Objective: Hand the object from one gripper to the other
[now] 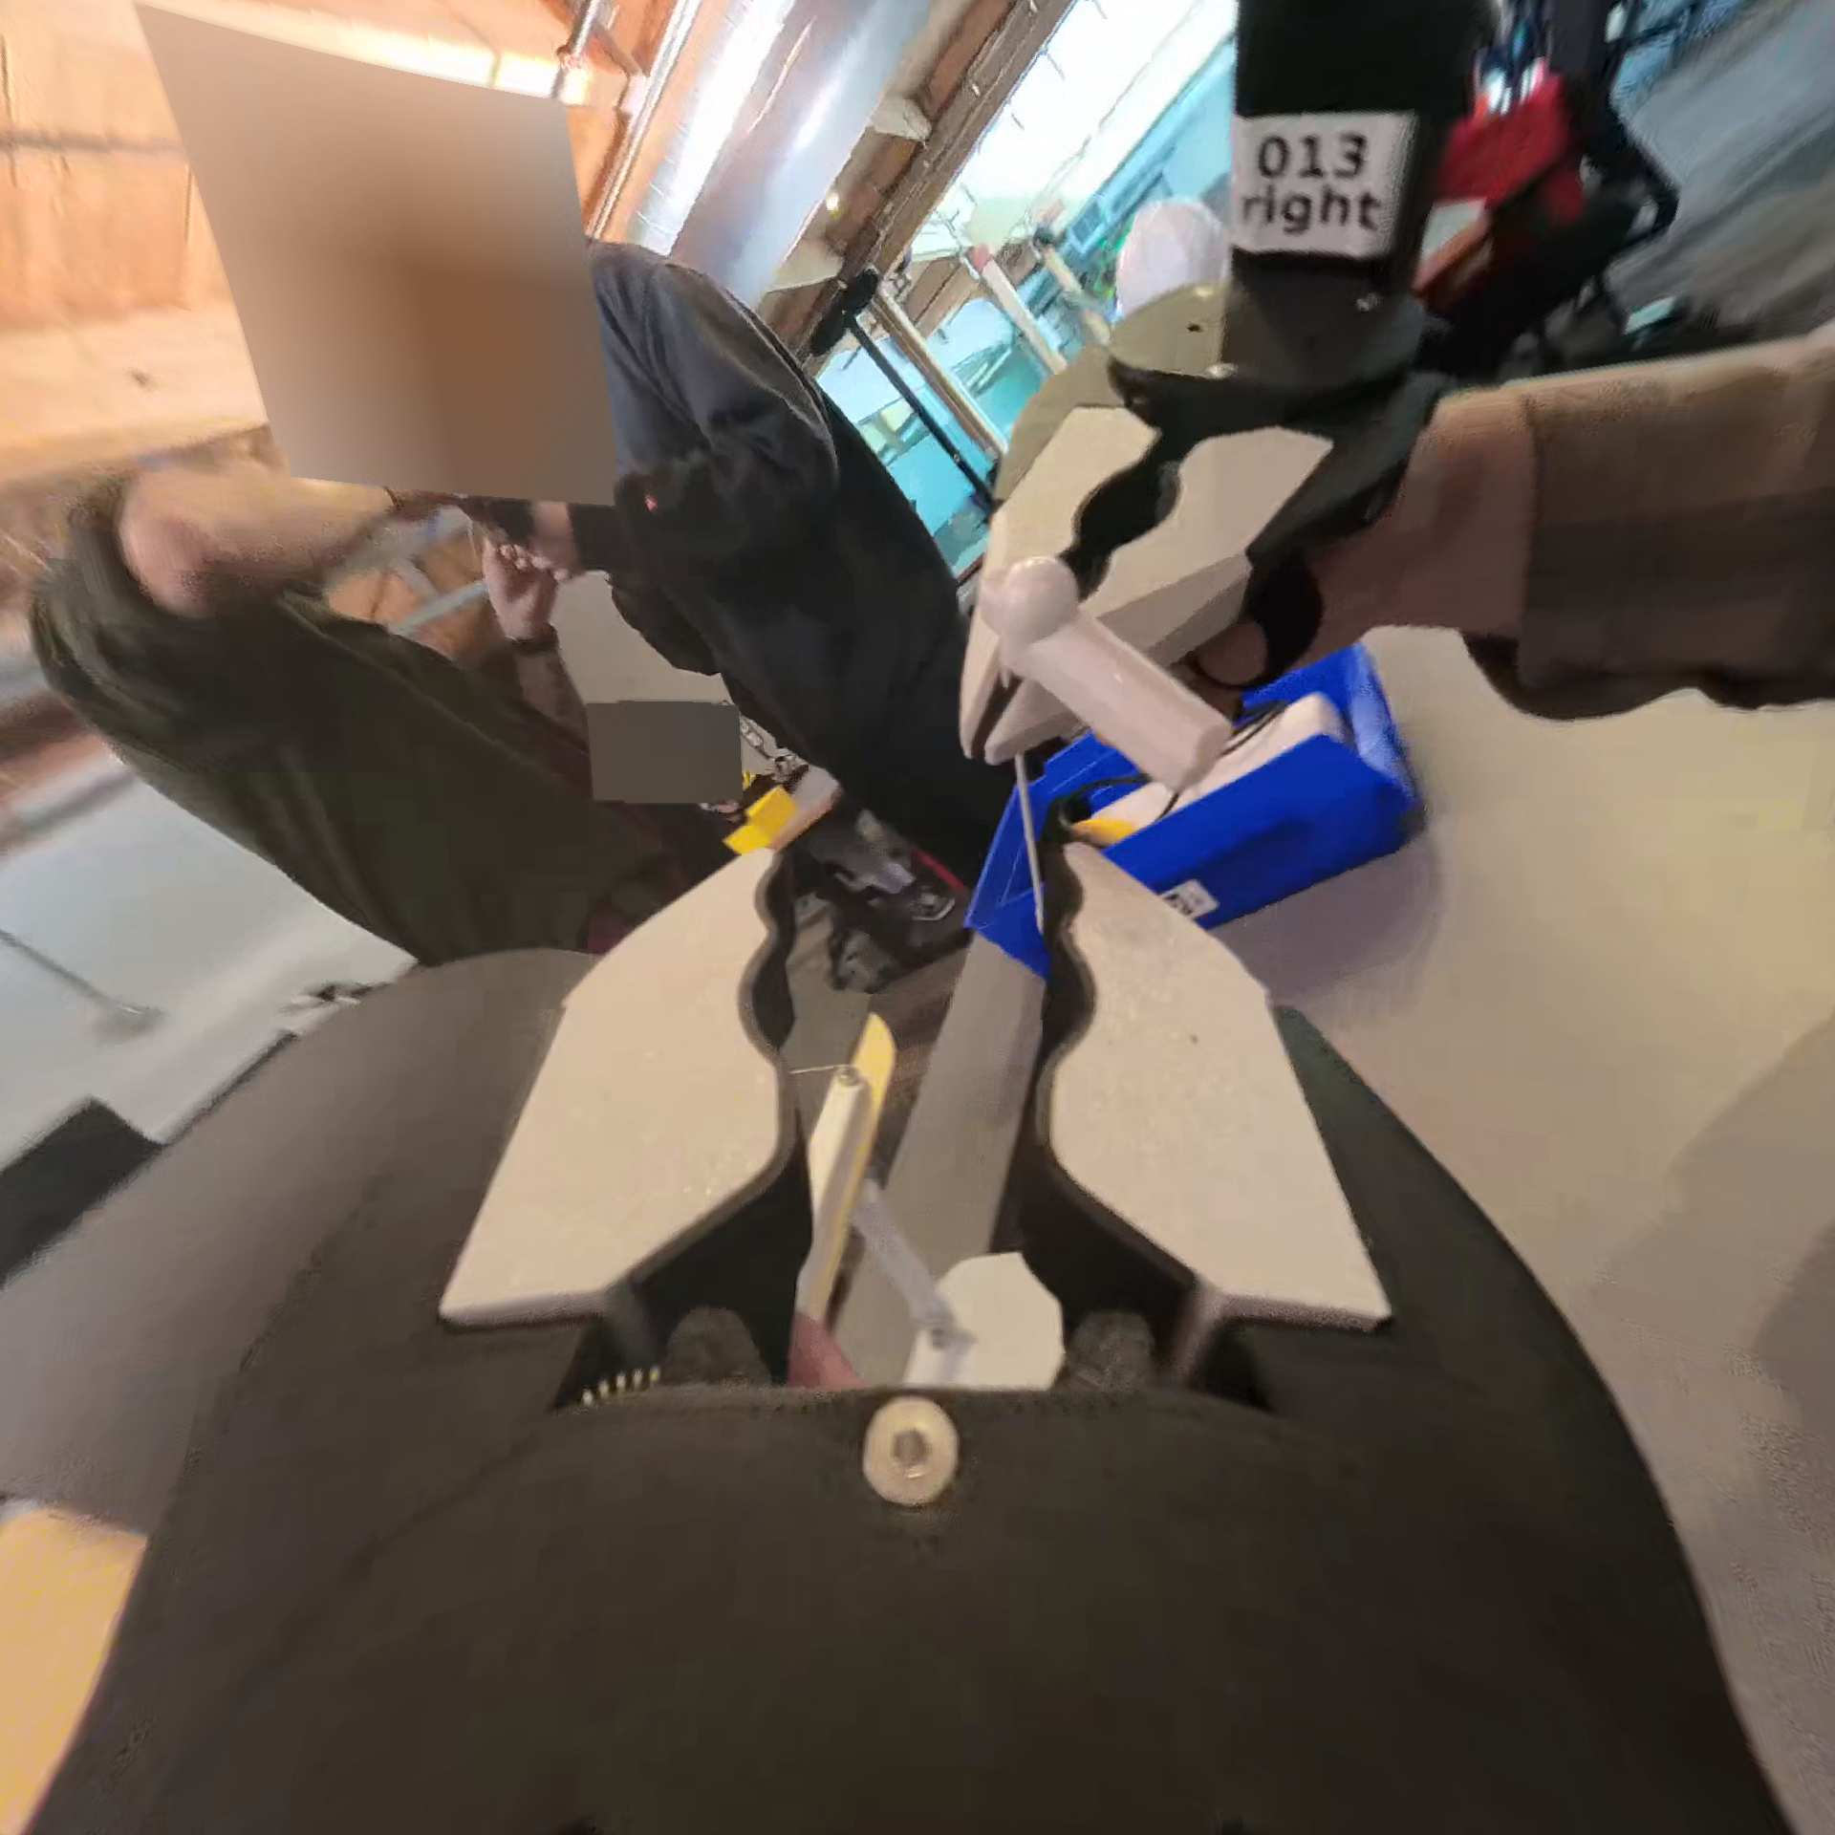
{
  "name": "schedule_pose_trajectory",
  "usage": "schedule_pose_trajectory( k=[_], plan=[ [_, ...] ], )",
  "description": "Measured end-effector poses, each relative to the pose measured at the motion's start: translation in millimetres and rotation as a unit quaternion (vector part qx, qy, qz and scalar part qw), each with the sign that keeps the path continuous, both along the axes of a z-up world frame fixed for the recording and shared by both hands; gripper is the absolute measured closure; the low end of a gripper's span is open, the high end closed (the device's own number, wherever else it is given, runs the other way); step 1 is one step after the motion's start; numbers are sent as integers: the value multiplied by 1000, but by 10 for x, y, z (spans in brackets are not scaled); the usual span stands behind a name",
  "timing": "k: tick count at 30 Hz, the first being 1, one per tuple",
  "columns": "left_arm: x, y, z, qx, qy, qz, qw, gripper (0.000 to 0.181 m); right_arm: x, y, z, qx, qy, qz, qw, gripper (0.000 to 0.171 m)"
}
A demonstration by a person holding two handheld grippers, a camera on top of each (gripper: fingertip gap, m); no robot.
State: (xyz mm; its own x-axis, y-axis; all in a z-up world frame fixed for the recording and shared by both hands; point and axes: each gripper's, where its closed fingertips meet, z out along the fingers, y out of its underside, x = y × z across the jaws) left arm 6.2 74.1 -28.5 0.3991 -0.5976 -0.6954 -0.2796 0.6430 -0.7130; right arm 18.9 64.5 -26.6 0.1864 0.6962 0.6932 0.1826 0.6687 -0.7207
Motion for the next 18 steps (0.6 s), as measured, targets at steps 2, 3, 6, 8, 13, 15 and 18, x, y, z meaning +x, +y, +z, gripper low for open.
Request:
schedule_pose_trajectory(
  k=[2,3,6,8,13,15,18],
  plan=[
    [47,-87,-17,30,24,-3,999,131,-11,2,-25,-10,1,8,1000,171],
    [76,-134,-15,43,28,-7,999,130,-21,3,-44,-17,-1,12,1000,171],
    [147,-215,3,104,38,7,994,129,-53,3,-115,-41,-8,25,999,171],
    [177,-238,5,182,62,44,980,130,-77,1,-164,-64,-12,37,997,171],
    [277,-299,-22,321,115,109,934,137,-119,6,-252,-111,-16,59,992,171],
    [294,-290,-45,334,121,116,927,141,-132,10,-283,-118,-21,61,991,171],
    [291,-271,-53,360,128,131,915,153,-151,13,-316,-124,-28,60,990,171]
  ],
)
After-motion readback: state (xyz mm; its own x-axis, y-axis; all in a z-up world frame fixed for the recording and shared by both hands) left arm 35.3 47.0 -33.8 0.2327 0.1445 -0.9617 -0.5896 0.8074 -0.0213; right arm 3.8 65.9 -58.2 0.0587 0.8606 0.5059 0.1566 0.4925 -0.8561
